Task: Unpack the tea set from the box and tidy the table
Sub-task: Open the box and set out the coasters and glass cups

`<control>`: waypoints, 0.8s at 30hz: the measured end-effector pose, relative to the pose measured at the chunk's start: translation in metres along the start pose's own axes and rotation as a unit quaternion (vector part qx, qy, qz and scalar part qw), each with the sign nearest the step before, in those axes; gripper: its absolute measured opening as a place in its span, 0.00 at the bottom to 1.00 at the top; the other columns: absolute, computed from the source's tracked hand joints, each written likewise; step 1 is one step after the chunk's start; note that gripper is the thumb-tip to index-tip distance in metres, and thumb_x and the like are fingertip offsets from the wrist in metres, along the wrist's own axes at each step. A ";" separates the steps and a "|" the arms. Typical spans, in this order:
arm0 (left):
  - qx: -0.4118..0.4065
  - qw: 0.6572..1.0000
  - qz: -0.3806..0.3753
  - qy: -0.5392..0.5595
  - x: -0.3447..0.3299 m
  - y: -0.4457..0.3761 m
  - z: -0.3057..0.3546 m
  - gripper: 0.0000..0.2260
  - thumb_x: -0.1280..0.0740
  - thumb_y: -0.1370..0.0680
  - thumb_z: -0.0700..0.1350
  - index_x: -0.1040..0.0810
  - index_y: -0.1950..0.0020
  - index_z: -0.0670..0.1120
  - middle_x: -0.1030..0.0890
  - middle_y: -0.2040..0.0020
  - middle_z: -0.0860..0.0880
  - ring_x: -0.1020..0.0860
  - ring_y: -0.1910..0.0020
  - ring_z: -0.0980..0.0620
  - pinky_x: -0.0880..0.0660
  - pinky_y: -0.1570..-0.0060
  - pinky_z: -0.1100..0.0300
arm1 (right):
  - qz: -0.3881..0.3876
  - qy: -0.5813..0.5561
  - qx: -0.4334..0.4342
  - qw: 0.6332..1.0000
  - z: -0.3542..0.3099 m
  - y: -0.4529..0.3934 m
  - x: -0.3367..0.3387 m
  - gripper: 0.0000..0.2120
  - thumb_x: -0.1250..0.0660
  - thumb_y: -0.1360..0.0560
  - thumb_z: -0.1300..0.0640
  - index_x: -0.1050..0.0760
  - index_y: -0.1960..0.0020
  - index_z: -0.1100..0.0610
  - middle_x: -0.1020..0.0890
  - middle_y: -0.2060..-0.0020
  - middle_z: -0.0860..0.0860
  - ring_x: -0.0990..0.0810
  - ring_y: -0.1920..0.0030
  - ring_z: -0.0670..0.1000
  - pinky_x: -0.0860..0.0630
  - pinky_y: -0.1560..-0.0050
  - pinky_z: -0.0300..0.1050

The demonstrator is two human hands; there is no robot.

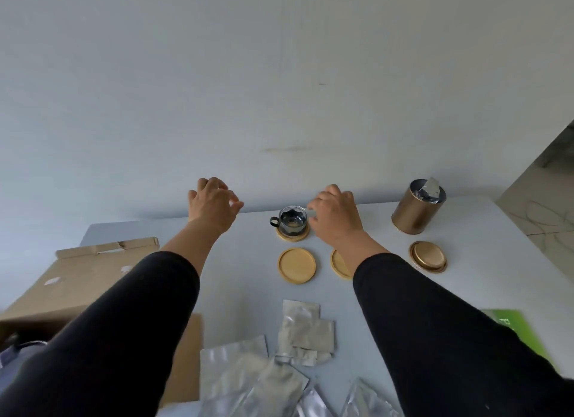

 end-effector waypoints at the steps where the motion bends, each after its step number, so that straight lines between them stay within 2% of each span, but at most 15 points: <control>1: -0.003 1.000 -0.001 -0.003 0.011 0.014 -0.012 0.12 0.38 0.21 0.54 0.18 0.43 0.53 0.28 0.37 0.50 0.36 0.33 0.48 0.38 0.38 0.53 | 0.001 0.005 0.005 1.000 -0.015 0.005 0.007 0.13 0.39 0.24 0.56 0.21 0.43 0.56 0.20 0.45 0.50 0.31 0.38 0.53 0.35 0.45 0.49; 4: -0.001 1.000 -0.007 -0.010 0.037 0.059 -0.057 0.12 0.37 0.22 0.55 0.18 0.44 0.54 0.27 0.38 0.51 0.36 0.34 0.48 0.37 0.38 0.54 | 0.006 -0.012 0.023 1.000 -0.071 0.021 0.025 0.13 0.39 0.24 0.56 0.20 0.44 0.55 0.19 0.47 0.48 0.32 0.38 0.53 0.36 0.46 0.48; 7: 0.029 0.999 -0.016 -0.016 0.052 0.109 -0.110 0.12 0.36 0.23 0.56 0.18 0.46 0.54 0.26 0.38 0.51 0.35 0.34 0.49 0.36 0.37 0.54 | -0.023 -0.037 0.044 0.998 -0.134 0.037 0.028 0.13 0.38 0.24 0.55 0.20 0.43 0.54 0.19 0.45 0.49 0.32 0.37 0.53 0.35 0.44 0.49; 13: 0.059 0.993 -0.089 -0.051 0.047 0.197 -0.192 0.10 0.33 0.25 0.57 0.16 0.49 0.55 0.25 0.38 0.52 0.33 0.34 0.50 0.34 0.36 0.52 | -0.088 -0.063 0.116 0.987 -0.250 0.066 0.013 0.13 0.39 0.21 0.53 0.21 0.41 0.53 0.20 0.43 0.50 0.32 0.36 0.54 0.35 0.42 0.51; 18: 0.060 0.990 -0.114 -0.052 0.034 0.224 -0.215 0.09 0.32 0.26 0.57 0.16 0.50 0.56 0.25 0.40 0.53 0.33 0.36 0.50 0.33 0.37 0.52 | -0.112 -0.085 0.153 0.978 -0.297 0.071 0.000 0.12 0.39 0.21 0.55 0.19 0.43 0.52 0.19 0.46 0.51 0.30 0.38 0.54 0.34 0.42 0.50; 24: 0.030 0.977 -0.155 -0.140 0.009 0.235 -0.211 0.15 0.34 0.25 0.58 0.18 0.43 0.52 0.26 0.41 0.52 0.33 0.42 0.50 0.32 0.43 0.55 | -0.126 -0.066 0.215 0.966 -0.331 0.065 -0.019 0.11 0.38 0.22 0.56 0.19 0.45 0.52 0.19 0.46 0.51 0.31 0.37 0.55 0.33 0.42 0.48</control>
Point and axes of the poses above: each hand's wrist, its own y-axis away from the middle knuckle, its own x-axis out of the back of the hand, z = x × y, the point moved 5 cm from there along -y, towards the middle knuckle
